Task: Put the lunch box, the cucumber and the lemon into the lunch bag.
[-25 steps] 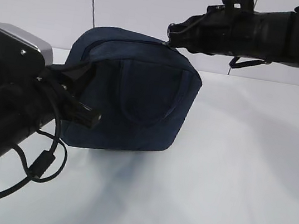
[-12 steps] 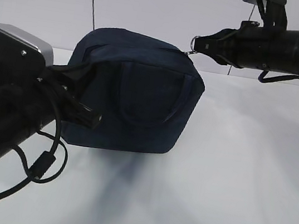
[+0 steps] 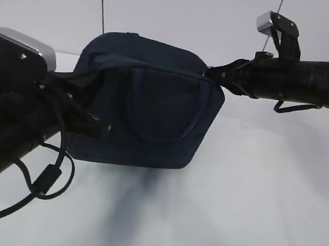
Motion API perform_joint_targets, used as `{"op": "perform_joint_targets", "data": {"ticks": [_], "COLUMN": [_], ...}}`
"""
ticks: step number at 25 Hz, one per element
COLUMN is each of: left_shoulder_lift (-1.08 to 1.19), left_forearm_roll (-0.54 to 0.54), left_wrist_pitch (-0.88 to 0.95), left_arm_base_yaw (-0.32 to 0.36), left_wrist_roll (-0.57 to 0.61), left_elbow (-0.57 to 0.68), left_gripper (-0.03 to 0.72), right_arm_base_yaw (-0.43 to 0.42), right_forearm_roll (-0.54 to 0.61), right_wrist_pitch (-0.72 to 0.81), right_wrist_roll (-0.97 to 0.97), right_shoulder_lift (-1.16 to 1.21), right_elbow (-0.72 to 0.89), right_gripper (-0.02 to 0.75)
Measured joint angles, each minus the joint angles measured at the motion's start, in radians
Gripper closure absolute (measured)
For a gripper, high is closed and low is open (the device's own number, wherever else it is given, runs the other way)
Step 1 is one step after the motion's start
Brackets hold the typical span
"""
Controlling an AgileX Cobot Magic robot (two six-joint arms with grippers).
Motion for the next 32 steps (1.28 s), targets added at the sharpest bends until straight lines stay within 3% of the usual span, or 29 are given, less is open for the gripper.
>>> {"op": "perform_joint_targets", "data": {"ticks": [18, 32], "left_shoulder_lift": [0.035, 0.077], "left_forearm_roll": [-0.016, -0.048], "left_wrist_pitch": [0.004, 0.004], "left_arm_base_yaw": [0.000, 0.000], "left_wrist_roll": [-0.007, -0.007], "left_elbow": [0.000, 0.000], "left_gripper": [0.680, 0.681], "right_arm_base_yaw": [-0.106, -0.134], "right_forearm_roll": [-0.011, -0.033], "right_wrist_pitch": [0.143, 0.167], "right_wrist_roll": [0.067, 0.078], "right_shoulder_lift": [0.001, 0.001], "right_elbow": [0.000, 0.000], "right_gripper": [0.717, 0.717]}}
